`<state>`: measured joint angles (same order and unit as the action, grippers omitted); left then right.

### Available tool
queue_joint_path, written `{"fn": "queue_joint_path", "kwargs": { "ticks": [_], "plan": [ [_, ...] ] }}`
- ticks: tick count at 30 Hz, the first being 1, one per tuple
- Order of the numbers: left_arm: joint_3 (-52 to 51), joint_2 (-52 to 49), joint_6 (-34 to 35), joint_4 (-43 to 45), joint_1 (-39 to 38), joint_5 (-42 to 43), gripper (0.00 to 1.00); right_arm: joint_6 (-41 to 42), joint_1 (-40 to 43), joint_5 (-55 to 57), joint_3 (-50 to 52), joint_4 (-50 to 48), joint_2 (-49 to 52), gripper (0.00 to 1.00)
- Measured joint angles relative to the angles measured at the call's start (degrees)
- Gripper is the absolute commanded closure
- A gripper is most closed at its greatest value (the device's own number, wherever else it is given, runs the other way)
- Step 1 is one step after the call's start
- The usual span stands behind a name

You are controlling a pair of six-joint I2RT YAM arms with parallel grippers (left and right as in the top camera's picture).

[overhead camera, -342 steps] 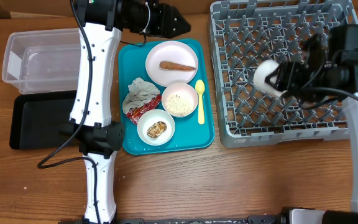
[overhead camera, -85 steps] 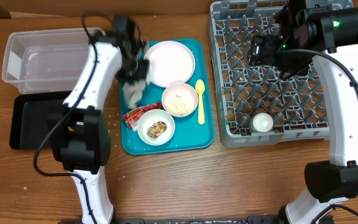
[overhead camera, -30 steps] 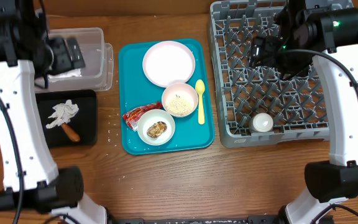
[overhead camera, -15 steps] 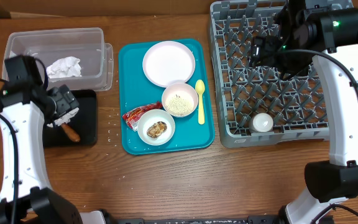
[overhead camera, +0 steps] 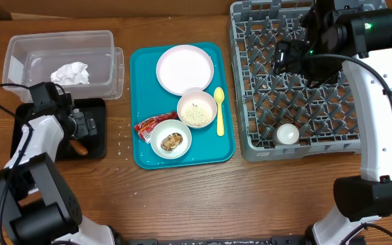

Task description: Sort waste into correct bins and load items into the dishwasher

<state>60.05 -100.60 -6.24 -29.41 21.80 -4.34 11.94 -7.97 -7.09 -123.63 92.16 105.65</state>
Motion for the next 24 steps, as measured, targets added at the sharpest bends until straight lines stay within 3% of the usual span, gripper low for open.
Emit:
{"fn": "queue_joint_path", "kwargs": {
  "ticks": [3,8,9,16,21,24],
  "plan": [
    [0.0,-1.2,-1.1,2.9,0.0,-0.2,0.33,0.0,0.0,0.0,0.0,0.0,0.0,0.05],
    [0.0,-2.7,-2.2,4.1,0.0,-0.5,0.90,0.0,0.0,0.0,0.0,0.0,0.0,0.05],
    [0.0,-2.7,-2.2,4.2,0.0,-0.5,0.96,0.0,0.0,0.0,0.0,0.0,0.0,0.05],
    [0.2,-2.8,-2.8,2.1,0.0,-0.4,0.96,0.0,0.0,0.0,0.0,0.1,0.0,0.05],
    [8.3,-2.7,-2.2,-10.6,0.0,-0.4,0.96,0.0,0.0,0.0,0.0,0.0,0.0,0.05],
    [20.2,-1.6,-1.0,-21.6,0.0,1.5,0.96,0.0,0.0,0.0,0.0,0.0,0.0,0.05]
  ]
}}
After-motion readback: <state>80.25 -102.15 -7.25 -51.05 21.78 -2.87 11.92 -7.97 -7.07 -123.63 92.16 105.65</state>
